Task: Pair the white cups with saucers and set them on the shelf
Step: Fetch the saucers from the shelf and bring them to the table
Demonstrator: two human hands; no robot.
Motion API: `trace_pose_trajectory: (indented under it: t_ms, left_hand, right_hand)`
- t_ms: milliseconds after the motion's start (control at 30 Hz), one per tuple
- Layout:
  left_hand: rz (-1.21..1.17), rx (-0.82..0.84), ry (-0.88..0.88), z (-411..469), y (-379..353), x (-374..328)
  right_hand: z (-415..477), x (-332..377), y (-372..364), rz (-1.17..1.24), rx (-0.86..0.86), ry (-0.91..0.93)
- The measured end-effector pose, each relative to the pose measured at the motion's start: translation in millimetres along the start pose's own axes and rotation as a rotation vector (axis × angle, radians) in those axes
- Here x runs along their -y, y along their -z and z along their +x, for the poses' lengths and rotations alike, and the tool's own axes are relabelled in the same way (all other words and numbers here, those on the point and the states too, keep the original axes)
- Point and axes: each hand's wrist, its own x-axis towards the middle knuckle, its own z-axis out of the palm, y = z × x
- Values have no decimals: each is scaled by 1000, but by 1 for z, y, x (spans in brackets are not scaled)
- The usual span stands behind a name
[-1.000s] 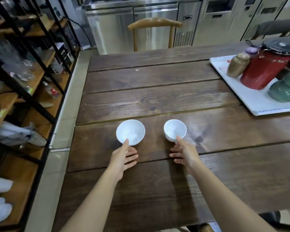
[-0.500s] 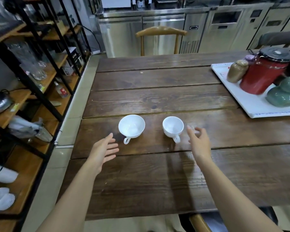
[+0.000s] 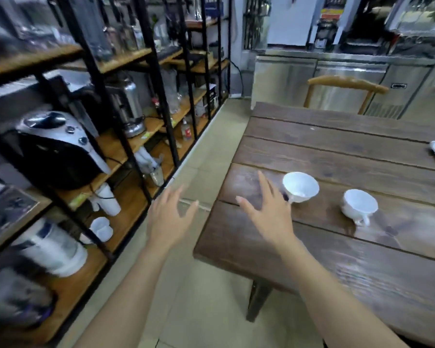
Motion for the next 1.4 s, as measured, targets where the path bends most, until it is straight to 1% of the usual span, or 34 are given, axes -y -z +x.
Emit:
trace_pose_trajectory:
  t_ms: [167, 333, 467, 600, 700, 800, 900, 1033, 1167, 1267, 1400]
  left_hand:
    - [53, -99, 138, -61, 94, 97]
    - [140, -289, 335, -127, 187, 180]
    - [225, -419, 460, -176, 255, 232]
    - [297, -524, 605, -214, 306, 285]
    - [336, -592, 674, -236, 334, 323]
    - [369, -637, 755, -251, 360, 367]
    - [339, -680, 847, -258, 386, 417]
    - [338, -713, 911, -259, 423, 477]
    - [349, -737, 995, -270, 465, 528]
    - [312, -754, 1064, -283, 491, 565]
    - [292, -784, 1075, -284, 515, 616]
  right_hand:
    - [-35, 118, -76, -12, 98, 230]
    - [-82, 239, -161, -12, 194, 461]
    - [-123, 326, -215, 59, 261, 620]
    - [-159, 402, -261, 97, 337, 825]
    - [-185, 454, -298, 147, 386, 926]
    - [-212, 501, -340, 184, 451, 976]
    - [-234, 545, -386, 240, 518, 1031]
    - [-248, 609, -441, 278, 587, 1086]
    - [-256, 671, -489, 299, 605, 1075]
    - [-264, 707, -520, 261, 653, 1086]
    - [-269, 752, -555, 306, 648, 1068]
